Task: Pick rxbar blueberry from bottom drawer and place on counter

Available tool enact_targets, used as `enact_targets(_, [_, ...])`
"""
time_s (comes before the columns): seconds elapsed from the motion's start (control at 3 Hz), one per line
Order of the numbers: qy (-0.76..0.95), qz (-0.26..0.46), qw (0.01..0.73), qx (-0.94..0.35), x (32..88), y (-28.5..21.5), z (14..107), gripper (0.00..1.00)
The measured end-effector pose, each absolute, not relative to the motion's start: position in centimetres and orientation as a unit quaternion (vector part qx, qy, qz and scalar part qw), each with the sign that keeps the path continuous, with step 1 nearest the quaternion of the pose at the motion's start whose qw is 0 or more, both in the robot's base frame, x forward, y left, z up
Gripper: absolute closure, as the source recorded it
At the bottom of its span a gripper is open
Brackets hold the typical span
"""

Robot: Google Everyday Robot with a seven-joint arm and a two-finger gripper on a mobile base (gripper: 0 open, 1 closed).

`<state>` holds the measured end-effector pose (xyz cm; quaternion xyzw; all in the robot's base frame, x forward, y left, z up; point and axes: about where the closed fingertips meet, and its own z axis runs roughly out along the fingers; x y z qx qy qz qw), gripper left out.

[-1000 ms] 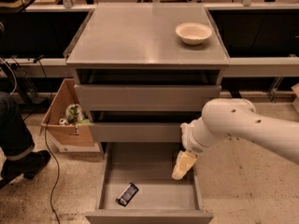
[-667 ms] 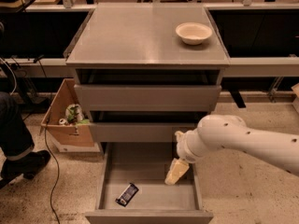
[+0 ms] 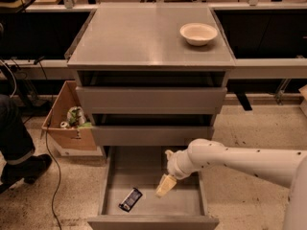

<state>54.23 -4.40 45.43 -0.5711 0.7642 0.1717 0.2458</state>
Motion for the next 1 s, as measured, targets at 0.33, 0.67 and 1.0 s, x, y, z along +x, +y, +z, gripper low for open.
enact_targets(0.33, [0.765,0.202,0.248,-0.560,54.7,-2.2,39.7,0.00])
enact_targets(0.67, [0.766,0.223,0.250,-0.549,55.1,-0.2,35.0,0.00])
enact_targets(1.0, [0.762,0.237,0.260,-0.543,55.9,1.8,31.1,0.00])
